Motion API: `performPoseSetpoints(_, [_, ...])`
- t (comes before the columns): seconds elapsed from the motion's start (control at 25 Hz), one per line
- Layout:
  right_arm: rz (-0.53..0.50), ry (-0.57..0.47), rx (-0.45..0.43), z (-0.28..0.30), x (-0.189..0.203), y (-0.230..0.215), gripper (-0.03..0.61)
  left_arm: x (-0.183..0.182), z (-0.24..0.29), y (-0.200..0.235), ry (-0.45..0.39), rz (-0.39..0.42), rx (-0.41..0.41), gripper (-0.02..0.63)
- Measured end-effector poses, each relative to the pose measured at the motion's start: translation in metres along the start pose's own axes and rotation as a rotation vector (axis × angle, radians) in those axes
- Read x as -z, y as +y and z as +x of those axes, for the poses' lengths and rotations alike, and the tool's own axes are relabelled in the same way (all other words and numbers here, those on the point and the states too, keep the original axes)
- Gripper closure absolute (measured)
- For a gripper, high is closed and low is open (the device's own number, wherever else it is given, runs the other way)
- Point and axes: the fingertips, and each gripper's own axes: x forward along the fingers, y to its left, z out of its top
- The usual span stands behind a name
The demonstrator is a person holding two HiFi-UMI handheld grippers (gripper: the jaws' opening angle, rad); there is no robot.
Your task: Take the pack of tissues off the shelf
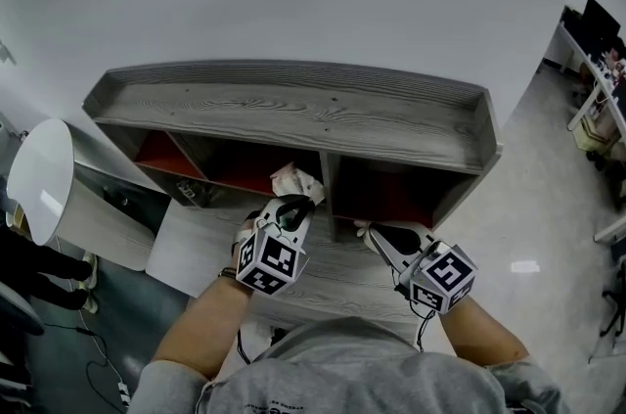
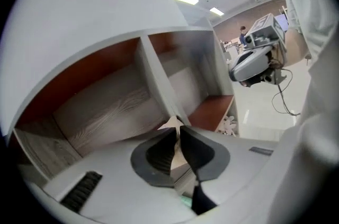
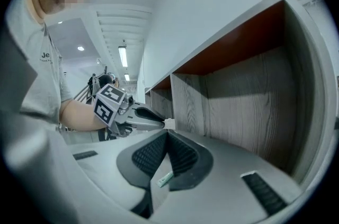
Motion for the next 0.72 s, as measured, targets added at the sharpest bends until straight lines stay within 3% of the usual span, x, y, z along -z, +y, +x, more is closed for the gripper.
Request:
performPoseSetpoints(0.44, [0.001, 0.01, 0.006, -0.02, 0.011, 0.026, 0.558, -0.021, -0.063, -0.097, -0.095, 0.003, 0.135, 0.566])
performPoseSetpoints(0.72, [0.001, 0.044, -0.016, -0.014, 0.02, 0.043, 0.558, -0.013, -0.076, -0.131, -0.123, -0.025, 0.191, 0.566])
